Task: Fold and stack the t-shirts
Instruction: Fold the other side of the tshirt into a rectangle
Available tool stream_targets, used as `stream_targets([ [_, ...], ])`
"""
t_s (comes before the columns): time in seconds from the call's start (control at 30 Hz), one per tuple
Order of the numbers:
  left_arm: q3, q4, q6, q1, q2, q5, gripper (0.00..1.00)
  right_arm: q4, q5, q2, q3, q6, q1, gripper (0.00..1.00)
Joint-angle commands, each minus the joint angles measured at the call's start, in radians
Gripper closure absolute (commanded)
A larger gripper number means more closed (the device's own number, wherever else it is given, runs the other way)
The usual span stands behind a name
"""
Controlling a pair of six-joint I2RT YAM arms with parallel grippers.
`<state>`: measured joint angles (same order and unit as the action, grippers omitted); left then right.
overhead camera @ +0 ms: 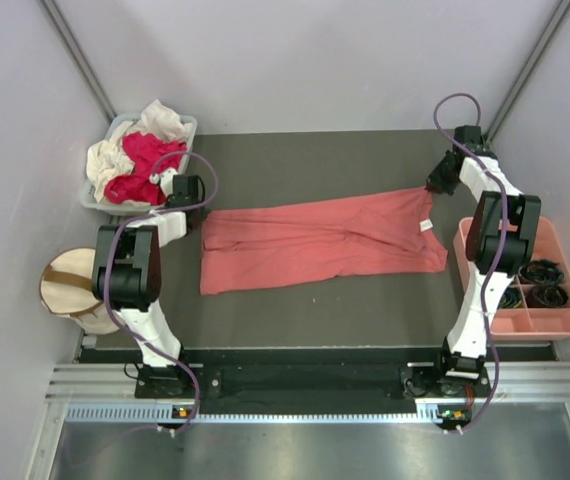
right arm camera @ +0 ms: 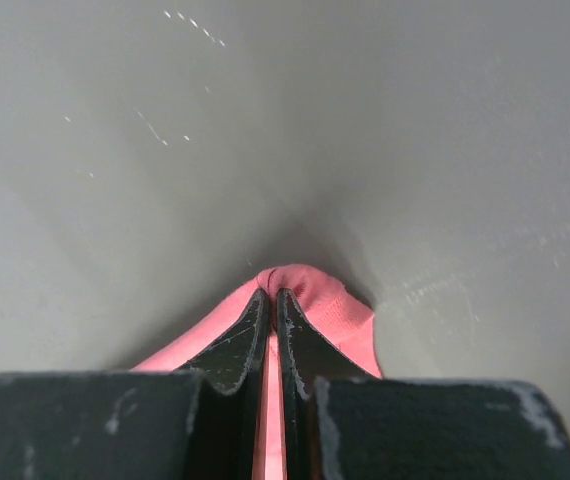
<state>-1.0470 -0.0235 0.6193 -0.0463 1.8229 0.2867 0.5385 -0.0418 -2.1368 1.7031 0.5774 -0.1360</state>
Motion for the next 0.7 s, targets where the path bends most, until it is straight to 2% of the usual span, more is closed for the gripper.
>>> stream_targets([
  [0.0,-0.034,-0.012,-0.010,0.023,0.010,0.081,0.76,-0.069,0.021,-0.020,0.067,-0.025,-0.042,1.00],
  [0.03,-0.033,-0.007,-0.007,0.023,0.009,0.083,0.53,-0.071,0.020,-0.018,0.069,-0.027,-0.042,0.97],
  [0.07,-0.031,-0.006,-0.007,0.023,0.006,0.086,0.46,-0.074,0.022,-0.014,0.067,-0.031,-0.042,0.83],
  [0.13,-0.028,0.003,0.000,0.023,-0.004,0.089,0.22,-0.100,0.025,0.014,0.044,-0.033,-0.043,0.67],
  [0.17,-0.028,0.008,0.003,0.023,-0.008,0.089,0.17,-0.109,0.028,0.023,0.035,-0.036,-0.043,0.58],
  [0.23,-0.024,0.019,0.016,0.023,-0.025,0.092,0.12,-0.138,0.026,0.049,0.001,-0.037,-0.042,0.48],
  [0.27,-0.019,0.019,0.020,0.022,-0.034,0.097,0.12,-0.153,0.019,0.076,-0.013,-0.040,-0.042,0.41],
  [0.37,0.021,0.014,0.039,0.022,-0.083,0.077,0.11,-0.207,-0.009,0.145,-0.080,-0.039,-0.040,0.35],
  [0.53,0.085,-0.009,0.057,0.011,-0.161,-0.004,0.11,-0.270,-0.079,0.236,-0.175,-0.056,-0.013,0.32],
  [0.67,0.108,0.004,0.054,-0.016,-0.211,-0.006,0.11,-0.272,-0.101,0.301,-0.201,-0.082,0.048,0.31],
])
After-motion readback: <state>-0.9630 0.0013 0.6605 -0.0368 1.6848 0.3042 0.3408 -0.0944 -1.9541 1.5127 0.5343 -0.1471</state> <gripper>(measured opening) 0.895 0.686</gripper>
